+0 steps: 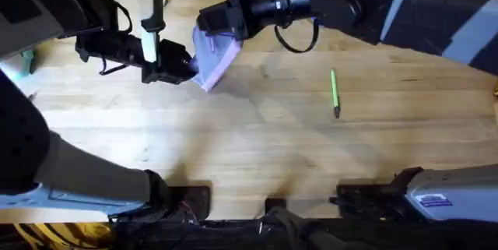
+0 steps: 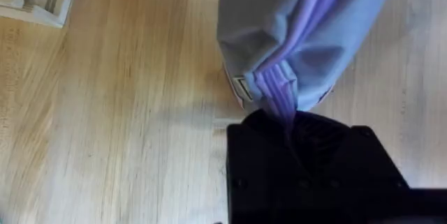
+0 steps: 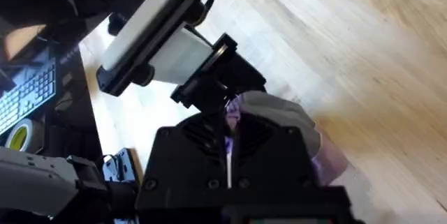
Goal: Unzip the bag, pick up the pens from the table one at a time and place them inside, then zip the bag closed.
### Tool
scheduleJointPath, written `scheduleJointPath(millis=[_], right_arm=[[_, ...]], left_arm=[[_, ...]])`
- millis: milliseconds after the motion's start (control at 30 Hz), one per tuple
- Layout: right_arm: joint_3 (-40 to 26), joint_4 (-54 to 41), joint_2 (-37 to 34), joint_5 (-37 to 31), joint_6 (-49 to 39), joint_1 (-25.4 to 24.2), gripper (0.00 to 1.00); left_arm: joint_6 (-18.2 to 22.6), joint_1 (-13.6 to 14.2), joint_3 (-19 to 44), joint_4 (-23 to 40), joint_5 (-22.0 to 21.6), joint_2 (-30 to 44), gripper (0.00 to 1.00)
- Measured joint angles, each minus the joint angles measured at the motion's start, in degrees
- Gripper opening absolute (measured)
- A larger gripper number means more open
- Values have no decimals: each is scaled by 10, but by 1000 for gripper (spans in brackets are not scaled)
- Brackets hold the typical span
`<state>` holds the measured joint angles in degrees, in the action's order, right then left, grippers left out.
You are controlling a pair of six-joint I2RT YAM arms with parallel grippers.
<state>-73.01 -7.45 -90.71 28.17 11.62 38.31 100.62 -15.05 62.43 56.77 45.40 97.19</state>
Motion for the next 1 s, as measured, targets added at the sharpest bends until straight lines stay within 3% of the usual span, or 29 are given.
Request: scheduleJointPath(millis=[67,100,300,467,700,900,1000], right_arm=[[0,-4,0,3,3,-11,90],[-1,-9,0,5,4,-18,168],[-18,-92,2,15,2,-76,962],[-20,-203,2,17,4,-142,996],[-20,-349,2,21,4,-222,996],[-20,-392,2,23,0,-265,997],[-20,-393,2,23,-42,-266,997]], left_arm=[[0,0,0,0,2,0,41],[0,0,0,0,4,0,41],[0,2,0,0,33,0,42],[0,14,2,0,57,0,42],[0,11,2,4,48,0,41],[0,11,2,4,48,0,42],[0,11,2,4,48,0,42]])
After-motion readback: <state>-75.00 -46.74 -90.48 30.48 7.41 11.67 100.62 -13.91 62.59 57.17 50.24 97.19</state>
